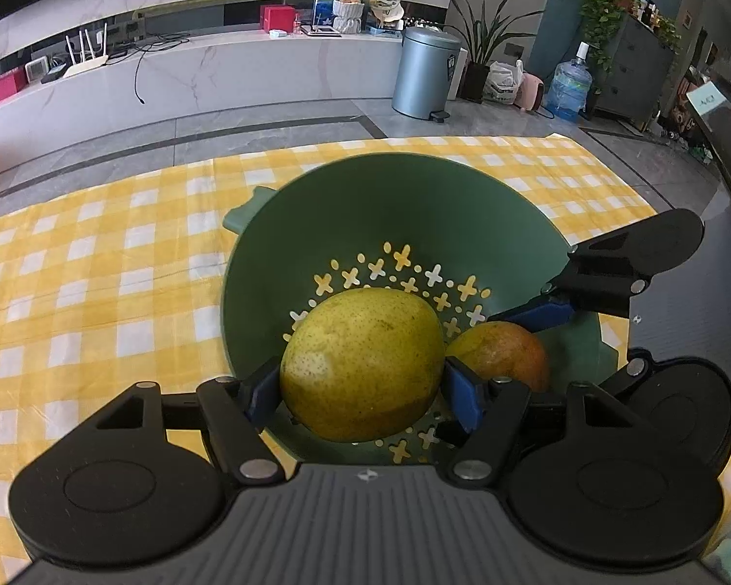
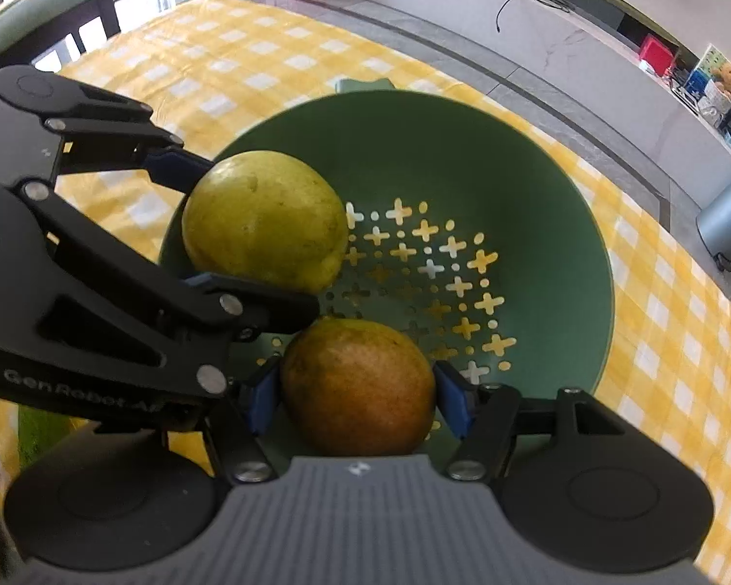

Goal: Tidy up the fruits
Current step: 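Open both tools to drop the pear and apple into the colander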

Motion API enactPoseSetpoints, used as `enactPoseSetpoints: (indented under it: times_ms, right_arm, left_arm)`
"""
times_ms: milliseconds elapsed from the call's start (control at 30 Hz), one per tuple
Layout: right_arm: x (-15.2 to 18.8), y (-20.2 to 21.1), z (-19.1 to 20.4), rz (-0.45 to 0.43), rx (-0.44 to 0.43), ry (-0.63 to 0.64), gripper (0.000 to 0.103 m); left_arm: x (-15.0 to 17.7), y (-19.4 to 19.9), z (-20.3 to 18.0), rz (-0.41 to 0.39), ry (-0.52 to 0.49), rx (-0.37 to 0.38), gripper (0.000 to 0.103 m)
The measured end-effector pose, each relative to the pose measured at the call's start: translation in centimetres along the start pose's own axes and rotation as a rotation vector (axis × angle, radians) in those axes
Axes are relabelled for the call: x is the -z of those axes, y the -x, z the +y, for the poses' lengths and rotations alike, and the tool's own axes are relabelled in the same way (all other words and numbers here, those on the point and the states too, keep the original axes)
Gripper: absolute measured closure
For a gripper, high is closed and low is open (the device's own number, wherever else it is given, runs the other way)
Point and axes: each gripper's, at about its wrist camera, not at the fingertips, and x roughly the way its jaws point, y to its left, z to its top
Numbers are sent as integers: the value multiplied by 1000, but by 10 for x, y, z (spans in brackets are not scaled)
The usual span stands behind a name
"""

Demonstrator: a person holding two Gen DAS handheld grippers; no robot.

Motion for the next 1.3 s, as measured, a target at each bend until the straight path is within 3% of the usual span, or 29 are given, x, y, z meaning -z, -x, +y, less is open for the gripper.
enactPoseSetpoints:
  times_ms: [200, 367, 667, 767, 967, 1300]
  right_arm:
    - [-5, -3, 3, 33, 17, 22, 40]
    - [-12, 1, -2, 23, 38, -10, 37]
    - [-21, 9, 1, 32, 46, -6, 33]
    - [-20, 20, 8, -11, 75, -16, 24]
    - [-3, 45, 12, -92, 166, -98, 24]
    - [54, 83, 12, -281, 219, -394, 24]
  left_arm:
    - [1, 1, 0, -14, 18, -9, 24]
    - [-3, 17, 3, -104, 44, 1, 24]
    - [-4, 25, 6, -115, 60, 19, 23]
    - [-4, 35, 3, -130, 47, 23, 23]
    - [-3, 52, -8, -122, -7, 3, 23]
    - [16, 78, -16, -92, -79, 33, 23]
